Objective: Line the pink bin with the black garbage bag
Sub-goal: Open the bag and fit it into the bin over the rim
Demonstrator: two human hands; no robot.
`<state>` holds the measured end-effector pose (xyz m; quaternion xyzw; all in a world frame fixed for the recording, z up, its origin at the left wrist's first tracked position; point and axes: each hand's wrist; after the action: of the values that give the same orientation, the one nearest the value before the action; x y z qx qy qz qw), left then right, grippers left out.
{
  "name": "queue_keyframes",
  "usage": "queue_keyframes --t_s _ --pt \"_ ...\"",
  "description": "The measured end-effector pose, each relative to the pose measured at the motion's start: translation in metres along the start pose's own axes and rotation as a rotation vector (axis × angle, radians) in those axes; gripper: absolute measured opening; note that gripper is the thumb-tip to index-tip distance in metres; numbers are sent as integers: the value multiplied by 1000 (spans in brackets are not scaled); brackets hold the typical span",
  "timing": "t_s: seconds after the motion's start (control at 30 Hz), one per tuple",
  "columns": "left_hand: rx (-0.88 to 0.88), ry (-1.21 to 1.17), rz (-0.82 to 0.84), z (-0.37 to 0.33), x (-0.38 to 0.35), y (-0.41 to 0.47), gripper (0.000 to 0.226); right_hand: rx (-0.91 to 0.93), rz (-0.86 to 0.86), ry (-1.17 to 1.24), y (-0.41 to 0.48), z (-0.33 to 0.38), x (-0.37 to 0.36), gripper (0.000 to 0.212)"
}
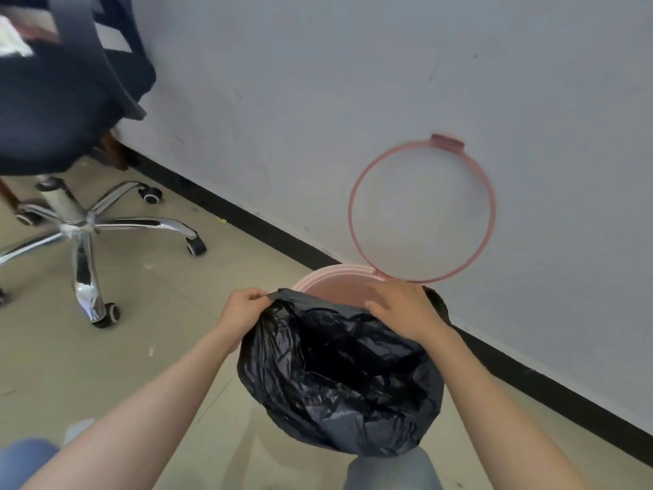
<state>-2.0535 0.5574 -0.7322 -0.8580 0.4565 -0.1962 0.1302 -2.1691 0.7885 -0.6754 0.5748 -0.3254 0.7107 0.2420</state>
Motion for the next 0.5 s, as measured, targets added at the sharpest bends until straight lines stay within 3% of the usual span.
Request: queue_keyframes --t_s 0.1,0.17,0.23,0.33,0.43,0.5 --pt "212 -136 40 -14 4 14 13 -99 287 -71 13 -11 -11 41" --pt "353 -222 83 -20 8 23 11 -125 199 28 2 -21 -20 46" --pt "387 -204 117 -26 7 33 11 -124 54 20 -15 -29 -27 53" --pt "262 -94 98 -35 -6 46 15 -210 -74 -144 -34 -42 -35 38" --pt "3 142 137 -40 -23 58 21 -507 -180 2 -37 -49 -38 29" --pt "-109 264 128 -41 -31 65 18 -608 -215 130 -32 -51 -41 25"
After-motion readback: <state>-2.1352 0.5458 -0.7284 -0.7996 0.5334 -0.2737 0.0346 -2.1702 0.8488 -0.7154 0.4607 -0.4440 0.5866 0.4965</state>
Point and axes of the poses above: each hand's wrist, its own y-axis towards the middle knuckle, its own x-axis out of the back of the hand, z = x × y, and after that the axes turned 2 degrees about -y, right-handed
